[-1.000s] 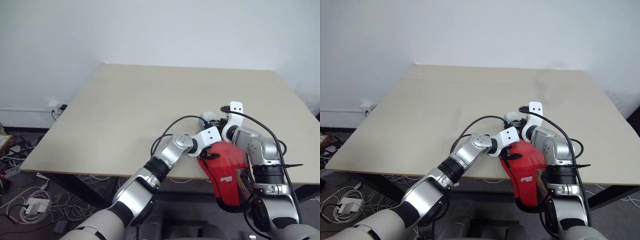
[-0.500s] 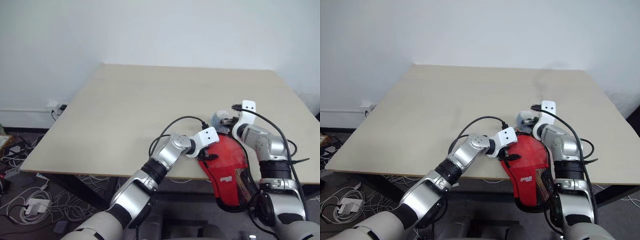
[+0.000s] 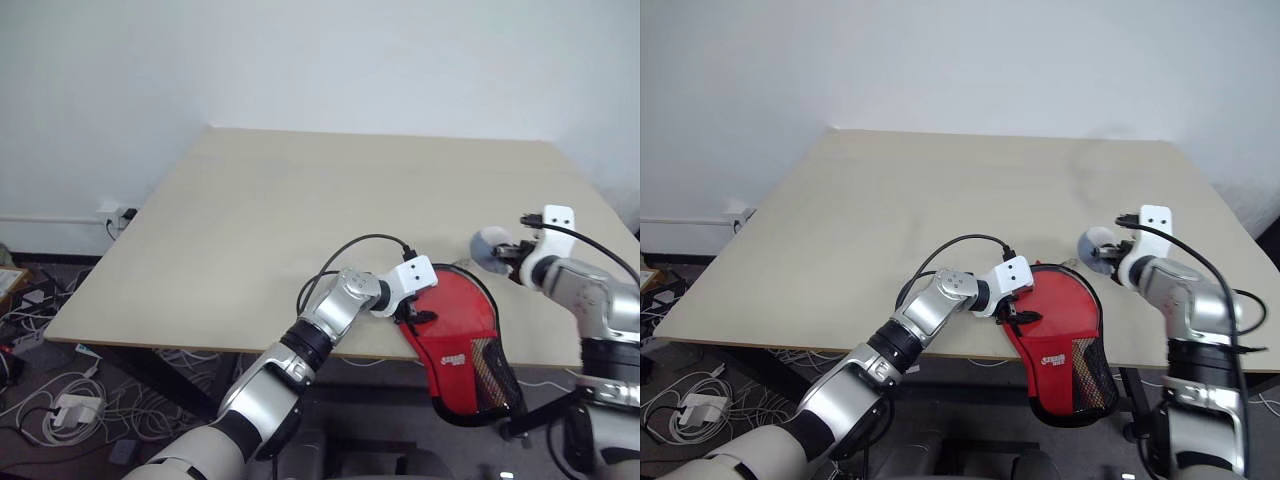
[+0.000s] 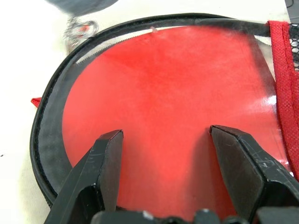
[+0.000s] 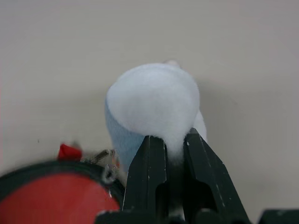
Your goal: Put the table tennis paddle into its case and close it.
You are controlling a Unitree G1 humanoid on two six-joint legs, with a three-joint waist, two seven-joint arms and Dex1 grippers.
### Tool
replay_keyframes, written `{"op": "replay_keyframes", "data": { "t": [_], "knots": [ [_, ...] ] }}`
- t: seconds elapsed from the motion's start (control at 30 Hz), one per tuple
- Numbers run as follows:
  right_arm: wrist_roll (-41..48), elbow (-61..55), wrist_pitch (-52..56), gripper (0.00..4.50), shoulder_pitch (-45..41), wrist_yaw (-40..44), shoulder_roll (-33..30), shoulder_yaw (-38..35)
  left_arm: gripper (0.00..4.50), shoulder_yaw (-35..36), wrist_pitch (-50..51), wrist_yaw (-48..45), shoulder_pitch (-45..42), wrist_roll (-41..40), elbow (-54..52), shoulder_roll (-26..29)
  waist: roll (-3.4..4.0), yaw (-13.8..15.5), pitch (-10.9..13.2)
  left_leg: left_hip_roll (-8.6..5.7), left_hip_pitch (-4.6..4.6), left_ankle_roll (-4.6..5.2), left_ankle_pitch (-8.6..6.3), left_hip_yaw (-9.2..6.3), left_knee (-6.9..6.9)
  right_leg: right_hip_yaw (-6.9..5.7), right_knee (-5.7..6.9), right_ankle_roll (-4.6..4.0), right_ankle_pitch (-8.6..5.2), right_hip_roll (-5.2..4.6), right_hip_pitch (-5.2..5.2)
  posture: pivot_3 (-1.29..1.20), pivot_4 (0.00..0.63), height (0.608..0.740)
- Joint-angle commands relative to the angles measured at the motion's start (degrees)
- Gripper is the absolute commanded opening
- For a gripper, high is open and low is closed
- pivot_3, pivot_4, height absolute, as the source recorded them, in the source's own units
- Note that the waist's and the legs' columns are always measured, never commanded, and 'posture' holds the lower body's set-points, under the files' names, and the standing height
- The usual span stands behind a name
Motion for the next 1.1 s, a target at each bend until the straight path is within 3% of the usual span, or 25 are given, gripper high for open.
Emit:
{"op": "replay_keyframes", "data": {
  "t": [0.03,0.4,0.9,1.1],
  "knots": [
    [2.6,-7.0,2.4,0.02,4.0,6.4,-7.3,-3.5,3.14,-1.5,3.3,-0.3,1.9,1.9,3.7,2.1,0.0,0.0,0.0,0.02,0.0,0.01,0.0,0.0,0.01,0.0,-0.01,0.0,0.0,0.0,0.0,0.0,0.0,0.715],
    [3.1,-10.9,0.5,0.02,20.1,20.2,-20.7,-3.5,3.14,-1.4,3.5,-0.2,2.6,1.7,3.3,1.8,-0.02,0.0,0.0,0.09,0.1,0.1,-0.08,0.01,0.07,0.0,-0.08,-0.01,-0.01,-0.02,0.15,0.0,0.0,0.715],
    [2.3,-17.6,-10.5,0.02,41.9,39.6,-29.8,-5.0,3.14,-1.3,2.7,-0.3,1.6,1.7,4.9,1.6,-0.1,0.4,0.0,0.16,0.37,-0.07,-0.45,-0.17,0.25,-0.22,-0.42,0.0,-0.03,-0.03,0.69,0.0,0.0,0.715],
    [0.7,-17.8,-14.7,0.02,50.5,45.0,-31.9,-9.1,3.14,-0.9,2.1,-0.1,1.0,1.6,6.2,1.4,-0.19,0.9,-0.1,0.16,0.36,-0.04,-0.52,-0.25,0.27,-0.34,-0.72,0.01,-0.03,-0.05,0.87,0.0,0.0,0.715]
  ]
}}
